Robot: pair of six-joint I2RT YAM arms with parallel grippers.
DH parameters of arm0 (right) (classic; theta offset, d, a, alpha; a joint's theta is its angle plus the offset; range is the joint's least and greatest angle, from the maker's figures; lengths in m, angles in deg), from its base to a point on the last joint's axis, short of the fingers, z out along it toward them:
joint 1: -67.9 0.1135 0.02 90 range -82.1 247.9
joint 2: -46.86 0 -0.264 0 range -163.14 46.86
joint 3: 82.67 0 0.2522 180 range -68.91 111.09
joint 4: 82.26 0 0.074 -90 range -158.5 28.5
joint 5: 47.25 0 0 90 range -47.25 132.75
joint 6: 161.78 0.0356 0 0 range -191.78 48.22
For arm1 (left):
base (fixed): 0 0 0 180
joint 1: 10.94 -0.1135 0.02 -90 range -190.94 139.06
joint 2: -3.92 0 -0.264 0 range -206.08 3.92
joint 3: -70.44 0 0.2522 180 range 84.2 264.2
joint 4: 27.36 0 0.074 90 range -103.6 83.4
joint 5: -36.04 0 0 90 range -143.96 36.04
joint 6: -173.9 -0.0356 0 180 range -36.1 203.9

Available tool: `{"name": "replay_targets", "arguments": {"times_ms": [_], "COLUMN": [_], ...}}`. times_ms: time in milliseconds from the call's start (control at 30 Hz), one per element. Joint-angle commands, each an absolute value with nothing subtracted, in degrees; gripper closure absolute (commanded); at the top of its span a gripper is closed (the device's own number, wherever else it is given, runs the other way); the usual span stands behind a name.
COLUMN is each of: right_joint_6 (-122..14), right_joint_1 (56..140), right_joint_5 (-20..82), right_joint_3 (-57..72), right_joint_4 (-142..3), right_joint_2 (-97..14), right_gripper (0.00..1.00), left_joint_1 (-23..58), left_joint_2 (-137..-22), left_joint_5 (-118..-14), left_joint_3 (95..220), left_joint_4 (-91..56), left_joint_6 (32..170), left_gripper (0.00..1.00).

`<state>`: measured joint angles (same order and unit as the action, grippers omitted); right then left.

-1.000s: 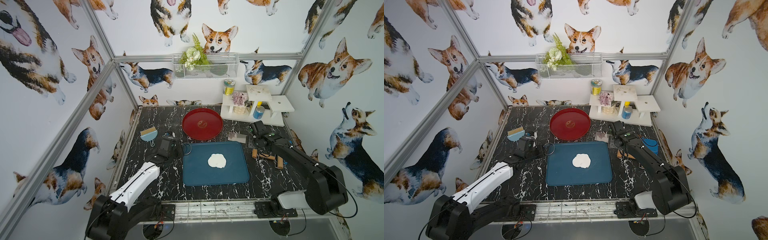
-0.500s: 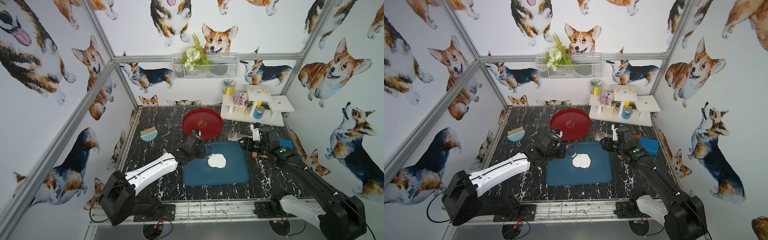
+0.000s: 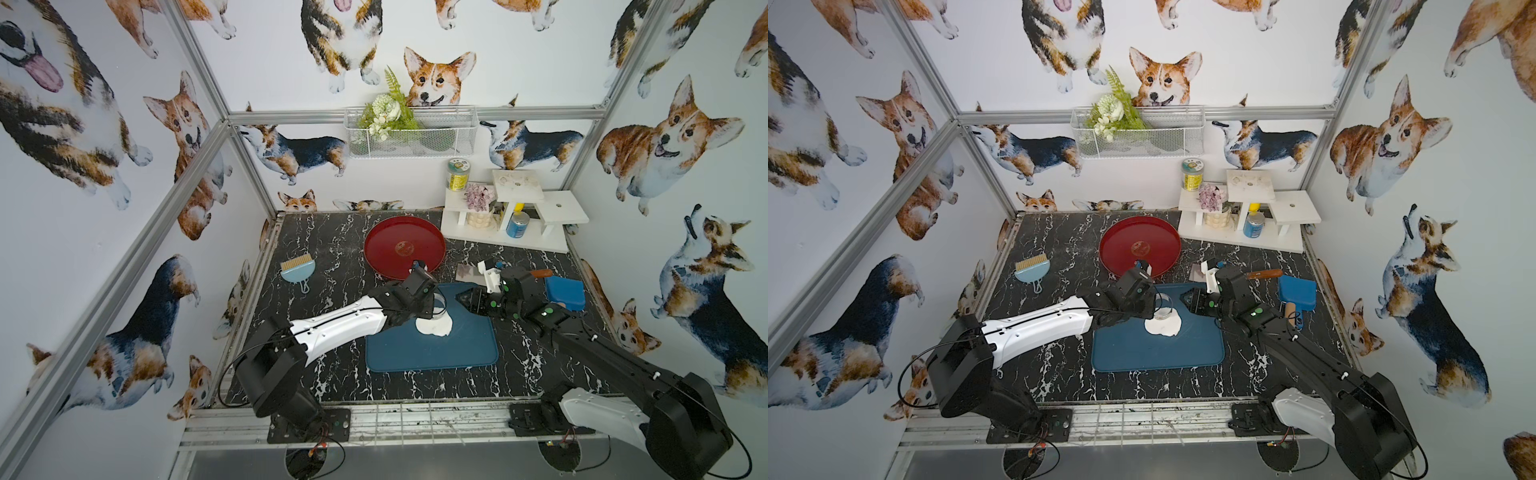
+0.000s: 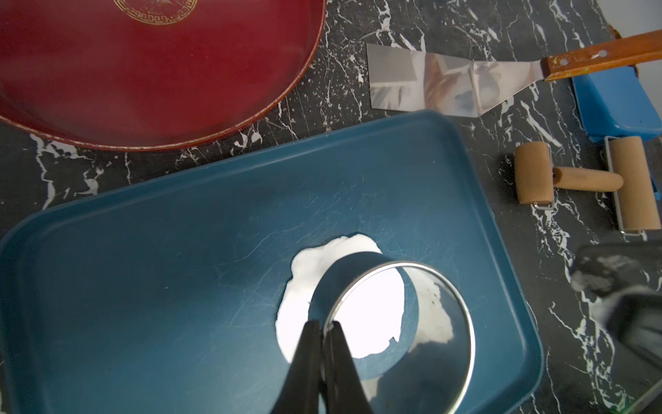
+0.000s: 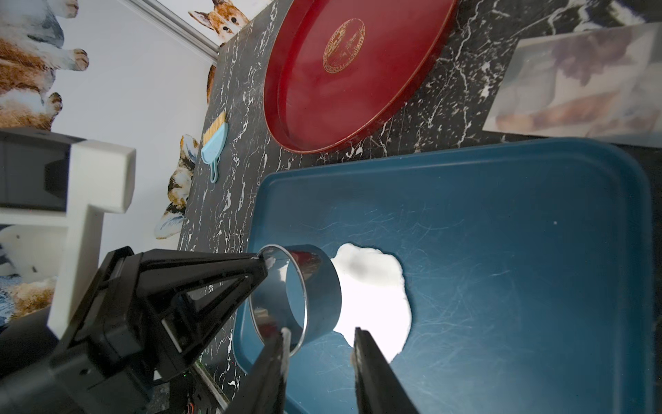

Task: Roll out the dumpling wrappers from the dough
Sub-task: Press the dumpling wrapper on the work surface.

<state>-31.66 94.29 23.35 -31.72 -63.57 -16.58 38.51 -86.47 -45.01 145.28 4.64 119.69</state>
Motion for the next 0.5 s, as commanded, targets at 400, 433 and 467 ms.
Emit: {"name": "replay_targets", "arguments": {"times_ms": [400,433,467], "right_joint_6": [-32.6,-33.0,-33.3], "right_joint_1": [98.1,98.2,98.2], "right_joint_5": [25.9,26.4,26.9], "right_joint_3": [-27.6,-27.5,-27.4], "right_joint_4": [-65.2,-64.8,-64.5], "right_joint_2": [-26.7,-26.7,-26.5], "right_gripper": [0.74,0.75,0.75], "left_joint_1": [38.6,38.6,38.6], "left_joint_2": [-88.6,-88.7,-88.8], "left_joint_5": [-45.8,-45.9,-45.9], "left_joint_3": [146.7,146.8,146.8], "left_joint_4": [5.0,5.1,5.1], "left_joint_6": [119.3,119.3,119.3], "left_gripper": [1.0,1.0,1.0]}}
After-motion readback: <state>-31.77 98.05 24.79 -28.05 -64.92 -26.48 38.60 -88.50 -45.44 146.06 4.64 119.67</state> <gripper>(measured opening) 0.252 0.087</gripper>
